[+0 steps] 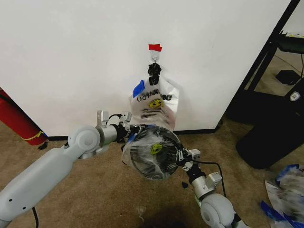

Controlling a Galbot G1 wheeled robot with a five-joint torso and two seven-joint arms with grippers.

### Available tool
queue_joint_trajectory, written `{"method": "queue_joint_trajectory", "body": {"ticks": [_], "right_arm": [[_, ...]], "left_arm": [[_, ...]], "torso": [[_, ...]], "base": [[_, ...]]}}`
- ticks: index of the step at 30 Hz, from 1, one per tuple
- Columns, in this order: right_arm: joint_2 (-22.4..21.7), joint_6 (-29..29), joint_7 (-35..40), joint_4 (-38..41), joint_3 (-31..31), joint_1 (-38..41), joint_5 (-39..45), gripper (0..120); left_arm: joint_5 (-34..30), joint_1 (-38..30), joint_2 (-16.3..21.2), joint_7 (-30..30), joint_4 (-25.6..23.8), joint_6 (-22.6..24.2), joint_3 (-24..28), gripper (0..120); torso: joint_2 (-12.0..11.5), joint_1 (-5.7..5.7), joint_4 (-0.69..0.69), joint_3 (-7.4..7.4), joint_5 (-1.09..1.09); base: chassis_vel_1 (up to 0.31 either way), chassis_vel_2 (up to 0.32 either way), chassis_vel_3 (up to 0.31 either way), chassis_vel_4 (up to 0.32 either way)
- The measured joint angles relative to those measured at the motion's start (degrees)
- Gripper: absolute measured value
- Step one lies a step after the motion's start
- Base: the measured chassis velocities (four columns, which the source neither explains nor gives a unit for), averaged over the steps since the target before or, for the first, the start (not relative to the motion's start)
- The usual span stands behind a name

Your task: Pick up the garbage bag from the wall and place it over the trash bin.

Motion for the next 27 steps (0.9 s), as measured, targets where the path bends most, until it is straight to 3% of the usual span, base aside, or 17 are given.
{"method": "queue_joint_trajectory", "body": {"ticks": [13,25,27], "right_arm": [[0.4,0.0,-0.1,0.1,-0.5,-0.2,0.0,1],[0.8,-1.1,0.4,0.0,-0.6,0.0,4.2,1],[0.7,-1.8,0.7,0.3,-0.3,0.0,7.0,1]], "left_arm": [[2.0,-0.6,-0.6,-1.0,1.4,-1.6,-0.3,0],[1.6,4.1,3.1,-1.2,0.1,-1.4,-5.8,0],[1.7,6.8,4.2,0.1,0.0,-1.4,-7.5,11]], "torso": [[0.0,0.0,0.0,0.0,0.0],[0.0,0.0,0.01,0.0,-0.01],[0.0,0.0,0.01,0.0,0.0]], "base": [[0.0,0.0,0.0,0.0],[0.0,0.0,0.0,0.0],[0.0,0.0,0.0,0.0]]}}
